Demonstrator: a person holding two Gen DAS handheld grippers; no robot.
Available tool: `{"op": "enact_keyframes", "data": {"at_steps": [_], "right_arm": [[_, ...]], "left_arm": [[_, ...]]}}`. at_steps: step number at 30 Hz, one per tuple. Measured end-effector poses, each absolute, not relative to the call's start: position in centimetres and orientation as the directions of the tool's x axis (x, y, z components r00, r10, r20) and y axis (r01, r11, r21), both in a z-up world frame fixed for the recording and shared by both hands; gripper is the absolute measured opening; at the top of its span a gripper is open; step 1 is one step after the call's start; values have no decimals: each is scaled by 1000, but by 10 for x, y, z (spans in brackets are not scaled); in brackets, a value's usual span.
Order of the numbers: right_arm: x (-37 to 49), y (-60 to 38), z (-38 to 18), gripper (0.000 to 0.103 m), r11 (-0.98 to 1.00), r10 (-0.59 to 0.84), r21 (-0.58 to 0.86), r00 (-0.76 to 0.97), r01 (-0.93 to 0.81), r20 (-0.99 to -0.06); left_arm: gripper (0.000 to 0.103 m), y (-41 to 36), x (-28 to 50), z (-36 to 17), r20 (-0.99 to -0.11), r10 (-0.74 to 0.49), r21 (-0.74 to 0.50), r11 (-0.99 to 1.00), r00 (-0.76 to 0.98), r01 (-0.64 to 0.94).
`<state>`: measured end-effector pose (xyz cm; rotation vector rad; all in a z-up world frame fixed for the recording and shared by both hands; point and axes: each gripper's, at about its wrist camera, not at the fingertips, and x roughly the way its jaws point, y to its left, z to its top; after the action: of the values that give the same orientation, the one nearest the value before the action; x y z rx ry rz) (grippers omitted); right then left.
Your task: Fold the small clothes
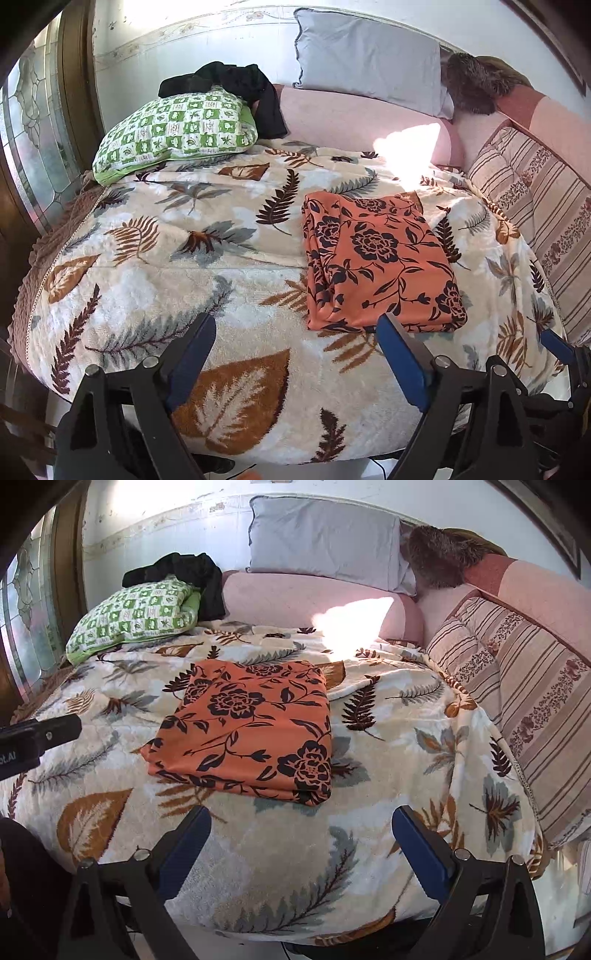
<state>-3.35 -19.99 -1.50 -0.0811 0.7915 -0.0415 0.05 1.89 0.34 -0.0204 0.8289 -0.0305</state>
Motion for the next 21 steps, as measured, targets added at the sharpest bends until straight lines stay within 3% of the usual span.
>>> {"op": "enact_keyframes", "data": {"at_steps": [10, 16, 21], "right_arm": [[-31, -206, -17, 100, 998, -54, -59, 692, 16, -720], [-28, -214, -16, 100, 997, -69, -69, 691, 27, -719], [-23, -220, -13, 100, 997, -70, -60, 695, 39, -715]], "left_arm": [[91, 6, 0, 13, -743, -47, -18, 999, 668, 50], [91, -5, 1, 21, -729, -123, -65, 992, 673, 111], [98, -17, 10, 23, -729, -113, -41, 992, 675, 123]]}}
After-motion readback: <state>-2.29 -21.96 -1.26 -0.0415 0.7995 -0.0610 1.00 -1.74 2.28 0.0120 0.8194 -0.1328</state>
